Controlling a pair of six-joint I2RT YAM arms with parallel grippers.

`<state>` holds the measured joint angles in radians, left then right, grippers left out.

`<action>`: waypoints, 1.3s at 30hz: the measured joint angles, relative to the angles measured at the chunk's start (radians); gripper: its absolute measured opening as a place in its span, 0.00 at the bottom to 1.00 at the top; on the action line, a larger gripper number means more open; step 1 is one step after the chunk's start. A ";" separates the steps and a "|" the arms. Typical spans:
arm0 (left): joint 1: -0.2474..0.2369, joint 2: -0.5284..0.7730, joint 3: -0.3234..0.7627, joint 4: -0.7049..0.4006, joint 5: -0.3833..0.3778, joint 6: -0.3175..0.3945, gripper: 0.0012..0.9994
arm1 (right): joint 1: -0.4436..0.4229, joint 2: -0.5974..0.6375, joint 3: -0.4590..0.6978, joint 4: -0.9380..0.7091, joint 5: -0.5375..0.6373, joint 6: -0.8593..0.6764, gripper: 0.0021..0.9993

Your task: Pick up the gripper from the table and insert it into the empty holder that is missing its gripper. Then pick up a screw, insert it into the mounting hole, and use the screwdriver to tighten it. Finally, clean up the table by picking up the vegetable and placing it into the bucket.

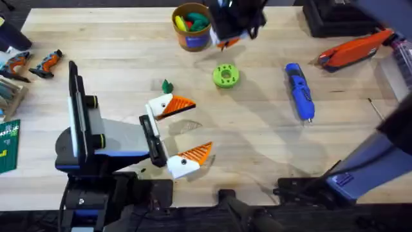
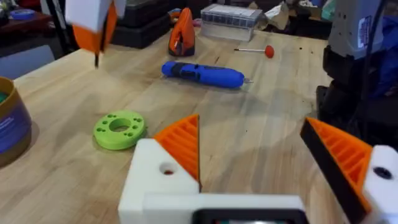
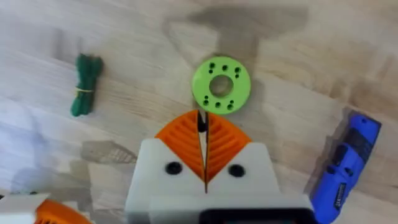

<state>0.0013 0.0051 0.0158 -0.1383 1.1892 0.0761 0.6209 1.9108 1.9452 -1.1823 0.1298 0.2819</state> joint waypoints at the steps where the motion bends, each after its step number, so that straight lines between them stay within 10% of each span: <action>1: 0.000 0.000 0.000 0.000 0.000 0.000 0.99 | 0.001 -0.021 0.011 -0.001 0.000 -0.006 0.00; 15: 0.000 0.000 0.000 0.000 0.000 0.000 0.99 | 0.149 -0.249 0.020 -0.010 -0.022 -0.214 0.00; 39: 0.000 0.000 0.000 0.000 0.000 0.000 0.99 | 0.404 -0.200 0.021 -0.066 -0.199 -0.506 0.00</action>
<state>0.0013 0.0051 0.0158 -0.1383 1.1889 0.0761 1.0246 1.7106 1.9667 -1.2484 -0.0692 -0.2245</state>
